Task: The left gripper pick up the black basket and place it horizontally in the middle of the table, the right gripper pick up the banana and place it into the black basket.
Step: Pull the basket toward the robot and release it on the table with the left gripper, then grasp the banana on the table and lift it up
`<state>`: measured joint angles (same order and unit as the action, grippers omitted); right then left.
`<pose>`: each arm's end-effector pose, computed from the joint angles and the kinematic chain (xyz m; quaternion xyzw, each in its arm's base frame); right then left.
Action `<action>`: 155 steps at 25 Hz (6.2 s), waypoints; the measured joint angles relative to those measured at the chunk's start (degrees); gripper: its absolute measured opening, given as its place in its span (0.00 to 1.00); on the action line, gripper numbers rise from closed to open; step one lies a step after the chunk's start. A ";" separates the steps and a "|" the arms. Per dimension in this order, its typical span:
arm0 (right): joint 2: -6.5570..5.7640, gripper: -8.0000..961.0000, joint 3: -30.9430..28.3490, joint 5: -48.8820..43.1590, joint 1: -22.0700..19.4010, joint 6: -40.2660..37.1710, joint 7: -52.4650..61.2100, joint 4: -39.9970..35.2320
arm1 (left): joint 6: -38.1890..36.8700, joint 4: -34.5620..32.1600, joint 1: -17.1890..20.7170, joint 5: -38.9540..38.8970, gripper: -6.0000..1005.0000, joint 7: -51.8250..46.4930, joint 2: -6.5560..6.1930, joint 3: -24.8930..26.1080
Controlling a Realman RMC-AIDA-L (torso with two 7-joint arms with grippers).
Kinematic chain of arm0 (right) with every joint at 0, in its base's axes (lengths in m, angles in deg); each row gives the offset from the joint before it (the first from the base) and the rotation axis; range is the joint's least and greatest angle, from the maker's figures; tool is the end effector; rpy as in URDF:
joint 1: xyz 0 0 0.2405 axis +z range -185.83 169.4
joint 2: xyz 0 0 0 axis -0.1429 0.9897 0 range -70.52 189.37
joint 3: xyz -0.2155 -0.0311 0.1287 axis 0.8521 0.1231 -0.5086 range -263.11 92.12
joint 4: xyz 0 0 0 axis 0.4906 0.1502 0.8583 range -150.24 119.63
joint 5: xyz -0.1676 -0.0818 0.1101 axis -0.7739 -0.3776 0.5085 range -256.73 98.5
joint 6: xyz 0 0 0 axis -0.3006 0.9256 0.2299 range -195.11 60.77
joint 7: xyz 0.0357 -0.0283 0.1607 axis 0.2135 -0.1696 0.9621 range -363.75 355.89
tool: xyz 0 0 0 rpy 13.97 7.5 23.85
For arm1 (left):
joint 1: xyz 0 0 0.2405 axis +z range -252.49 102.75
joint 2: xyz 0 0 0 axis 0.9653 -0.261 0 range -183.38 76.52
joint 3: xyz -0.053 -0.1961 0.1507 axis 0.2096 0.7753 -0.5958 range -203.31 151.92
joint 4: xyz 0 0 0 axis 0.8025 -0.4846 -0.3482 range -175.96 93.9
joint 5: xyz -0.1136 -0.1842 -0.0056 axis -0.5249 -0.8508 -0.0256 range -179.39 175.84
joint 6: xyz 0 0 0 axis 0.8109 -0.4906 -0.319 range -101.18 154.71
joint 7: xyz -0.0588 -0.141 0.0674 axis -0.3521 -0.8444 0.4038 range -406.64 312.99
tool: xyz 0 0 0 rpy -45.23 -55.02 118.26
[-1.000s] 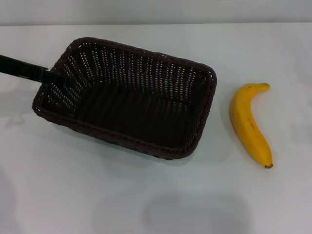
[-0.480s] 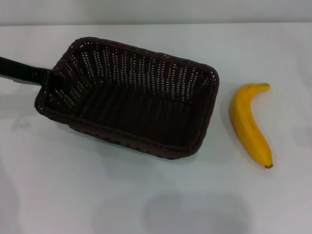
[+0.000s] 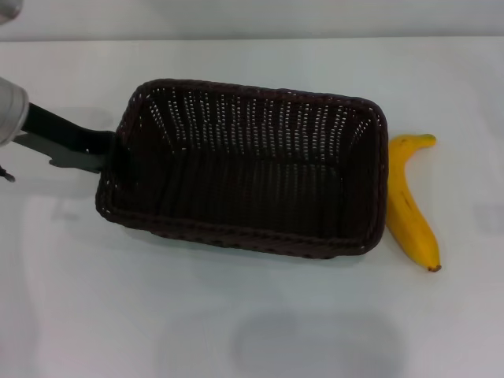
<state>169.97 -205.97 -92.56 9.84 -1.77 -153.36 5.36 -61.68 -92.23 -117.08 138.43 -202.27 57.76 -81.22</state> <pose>0.3779 0.3589 0.1611 -0.5671 0.2143 0.3718 0.7030 -0.2382 0.3999 0.0293 -0.7934 -0.5908 0.0367 0.1417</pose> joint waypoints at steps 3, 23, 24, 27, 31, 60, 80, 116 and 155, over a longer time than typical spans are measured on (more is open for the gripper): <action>-0.32 0.88 -0.02 0.00 -0.07 -0.06 0.12 0.00 | -1.94 -2.21 0.06 0.04 0.20 -3.35 0.03 -2.75; -1.36 0.87 0.23 -6.03 -3.07 -2.34 9.05 4.20 | -6.31 -1.13 0.88 -2.17 0.33 -1.34 -1.44 4.96; -1.43 0.87 0.22 -6.39 -3.30 -2.40 9.69 4.59 | -6.49 -1.11 1.12 -2.21 0.38 -1.02 -1.53 4.97; -1.91 0.87 0.17 -9.00 -4.17 -3.12 12.77 6.19 | -6.94 -1.28 2.03 -2.32 0.54 0.87 -1.87 5.39; -3.85 0.87 0.12 -18.64 -5.71 -5.85 22.38 11.42 | -6.64 -1.86 3.01 -2.34 0.61 7.66 -2.43 12.31; -3.78 0.87 -9.22 -131.65 22.09 34.43 113.10 53.30 | 4.71 -2.05 14.26 -29.95 0.88 48.06 -1.30 32.35; 4.51 0.86 5.75 -140.20 29.94 33.61 121.83 46.80 | 5.47 -1.76 14.61 -29.08 0.88 50.76 -1.20 31.88; 4.96 0.74 19.61 -136.18 33.01 24.14 128.92 37.74 | 4.97 -1.36 16.03 -28.45 0.88 52.13 -1.68 30.39; 4.11 0.25 11.31 -141.54 31.96 26.45 119.78 42.85 | 5.40 -1.36 16.02 -28.71 0.88 51.76 -1.33 30.83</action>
<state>174.08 -194.66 -234.10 41.80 24.69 -33.58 48.21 -56.28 -93.59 -101.06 109.72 -150.51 56.43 -50.39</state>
